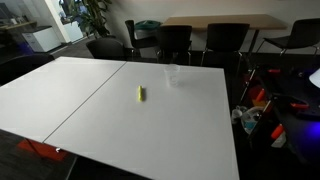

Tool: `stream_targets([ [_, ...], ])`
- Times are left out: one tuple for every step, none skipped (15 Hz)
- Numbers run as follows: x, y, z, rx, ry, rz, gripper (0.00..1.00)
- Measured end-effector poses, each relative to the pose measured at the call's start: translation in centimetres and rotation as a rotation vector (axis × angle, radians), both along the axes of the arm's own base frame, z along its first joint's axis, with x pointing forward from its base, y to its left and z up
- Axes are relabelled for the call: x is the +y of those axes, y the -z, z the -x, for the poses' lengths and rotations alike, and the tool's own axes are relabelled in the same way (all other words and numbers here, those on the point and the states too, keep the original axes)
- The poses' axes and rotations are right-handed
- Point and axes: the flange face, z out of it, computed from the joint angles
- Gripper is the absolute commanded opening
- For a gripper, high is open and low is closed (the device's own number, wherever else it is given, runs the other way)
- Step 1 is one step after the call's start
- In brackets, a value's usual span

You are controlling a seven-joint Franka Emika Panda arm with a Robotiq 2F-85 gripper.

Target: Pick the marker on the table and put it in the cup

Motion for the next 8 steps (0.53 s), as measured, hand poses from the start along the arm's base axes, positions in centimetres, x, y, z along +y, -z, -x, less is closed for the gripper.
stream_targets([
  [-0.1, 0.8, -0.8, -0.008, 0.042, 0.025, 1.00],
  [-0.1, 1.6, -1.7, -0.014, 0.081, 0.051, 1.00],
  [-0.2, 2.5, -2.4, -0.017, 0.112, 0.073, 1.00],
  [-0.3, 3.5, -3.1, -0.010, 0.139, 0.090, 1.00],
  [-0.4, 4.5, -3.8, -0.001, 0.160, 0.107, 1.00],
  [-0.5, 5.3, -4.3, 0.005, 0.171, 0.115, 1.00],
  [-0.6, 5.8, -4.6, 0.010, 0.176, 0.118, 1.00],
  [-0.7, 6.0, -4.8, 0.012, 0.181, 0.118, 1.00],
])
